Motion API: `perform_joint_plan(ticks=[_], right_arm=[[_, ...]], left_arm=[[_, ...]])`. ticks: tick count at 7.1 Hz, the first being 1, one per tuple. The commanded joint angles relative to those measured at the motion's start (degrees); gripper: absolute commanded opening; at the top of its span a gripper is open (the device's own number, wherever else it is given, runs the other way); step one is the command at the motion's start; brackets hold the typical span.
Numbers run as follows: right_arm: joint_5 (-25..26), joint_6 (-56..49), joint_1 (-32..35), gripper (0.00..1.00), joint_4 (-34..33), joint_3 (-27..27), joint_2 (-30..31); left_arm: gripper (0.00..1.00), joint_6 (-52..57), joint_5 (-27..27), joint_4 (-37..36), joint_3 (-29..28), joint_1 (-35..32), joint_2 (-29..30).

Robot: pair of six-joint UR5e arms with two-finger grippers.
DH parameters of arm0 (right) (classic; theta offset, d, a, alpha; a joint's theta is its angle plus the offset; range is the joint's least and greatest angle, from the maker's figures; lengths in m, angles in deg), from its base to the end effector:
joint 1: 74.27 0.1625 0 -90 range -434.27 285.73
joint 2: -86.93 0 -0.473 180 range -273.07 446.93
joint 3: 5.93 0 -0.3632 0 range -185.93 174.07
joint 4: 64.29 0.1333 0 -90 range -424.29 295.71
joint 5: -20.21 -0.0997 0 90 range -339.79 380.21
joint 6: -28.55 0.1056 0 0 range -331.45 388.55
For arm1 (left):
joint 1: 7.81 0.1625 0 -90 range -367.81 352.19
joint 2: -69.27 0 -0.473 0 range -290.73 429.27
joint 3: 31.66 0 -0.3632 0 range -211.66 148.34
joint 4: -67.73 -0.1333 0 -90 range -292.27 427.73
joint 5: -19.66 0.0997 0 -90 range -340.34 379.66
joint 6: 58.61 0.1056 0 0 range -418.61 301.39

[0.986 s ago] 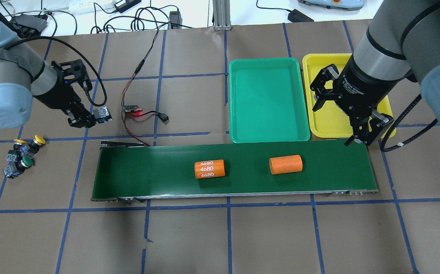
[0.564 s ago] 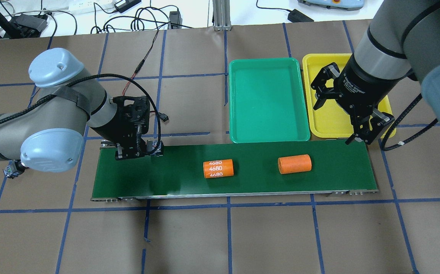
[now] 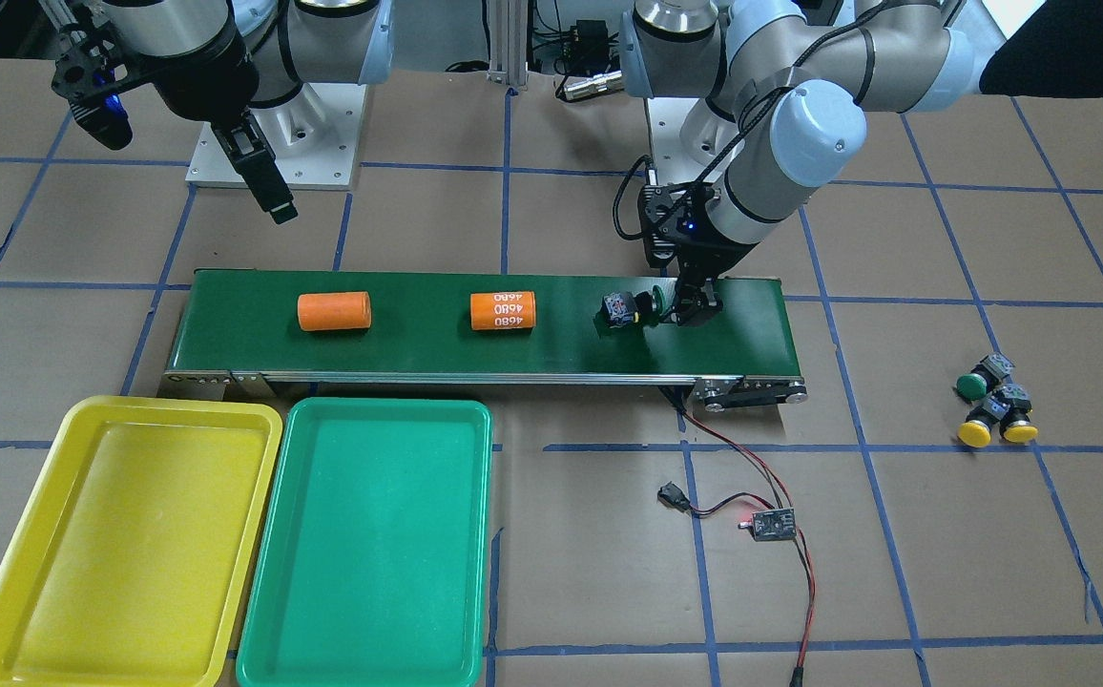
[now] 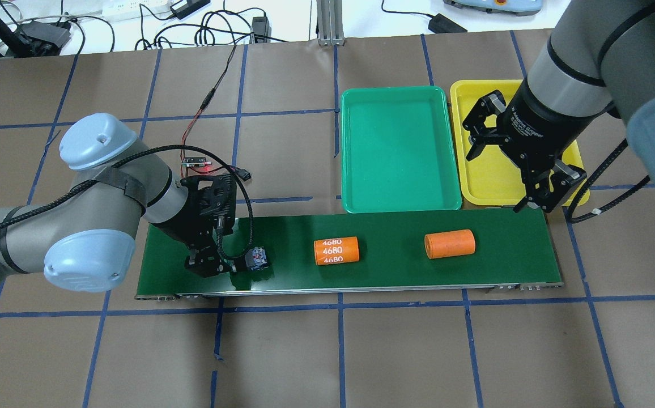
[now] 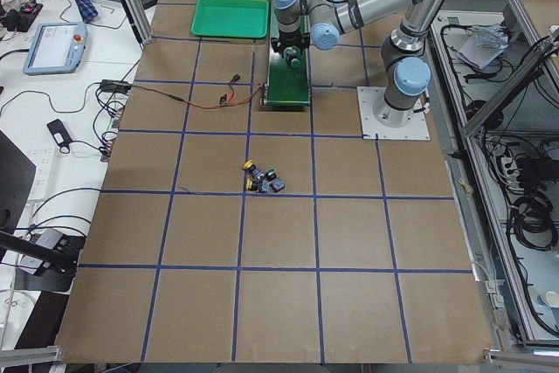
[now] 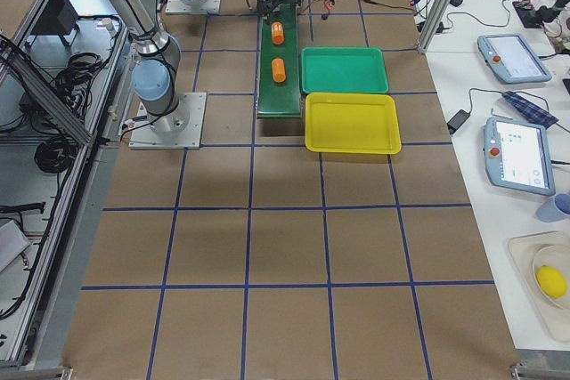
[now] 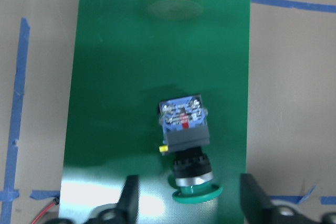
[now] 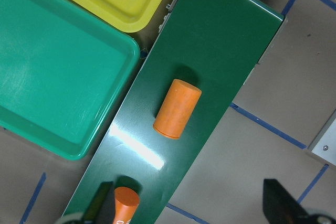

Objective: Sort buttons by color to trays
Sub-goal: 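Set the green button on the belt and open the left gripper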

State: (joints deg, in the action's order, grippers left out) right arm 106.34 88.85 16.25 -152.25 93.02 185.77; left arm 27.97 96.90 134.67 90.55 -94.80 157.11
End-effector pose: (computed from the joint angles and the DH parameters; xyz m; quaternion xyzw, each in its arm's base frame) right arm 0.1439 -0.3849 0.5202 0.4985 0.8660 0.0333 0.0196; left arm -0.1363 -0.3907 0.3389 -0.6559 -0.7442 0.0352 0.1214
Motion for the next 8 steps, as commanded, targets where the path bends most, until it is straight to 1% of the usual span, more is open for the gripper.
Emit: perform_joint_plan(ticks=[1,2,4,5,6,7,8], right_arm=[[0.0,0.0,0.0,1.00,-0.3,0.0,0.0],[0.1,-0.1,0.0,1.00,-0.3,0.0,-0.3],[0.1,-0.2,0.0,1.00,-0.5,-0.1,-0.3],[0.1,-0.2,0.0,1.00,-0.9,-0.1,-0.3],[0.0,0.0,0.0,1.00,-1.7,0.0,-0.1],[0.1,-0.1,0.0,1.00,-2.1,0.0,-0.3],[0.3,-0.4,0.0,1.00,-2.0,-0.1,-0.2]], left_arm=[[1.00,-1.7,0.2,-6.5,-0.1,7.0,-0.3],[1.00,-1.8,0.4,-11.6,0.4,13.4,1.1],[1.00,-0.9,0.1,-12.5,0.8,26.9,3.2],[1.00,-0.7,0.0,-12.8,0.2,33.1,5.7],[1.00,0.5,-0.3,-15.1,-0.8,36.8,8.8],[1.00,2.7,-0.1,-19.5,-2.0,38.5,12.1],[1.00,2.8,0.0,-22.0,-4.1,38.9,15.5]])
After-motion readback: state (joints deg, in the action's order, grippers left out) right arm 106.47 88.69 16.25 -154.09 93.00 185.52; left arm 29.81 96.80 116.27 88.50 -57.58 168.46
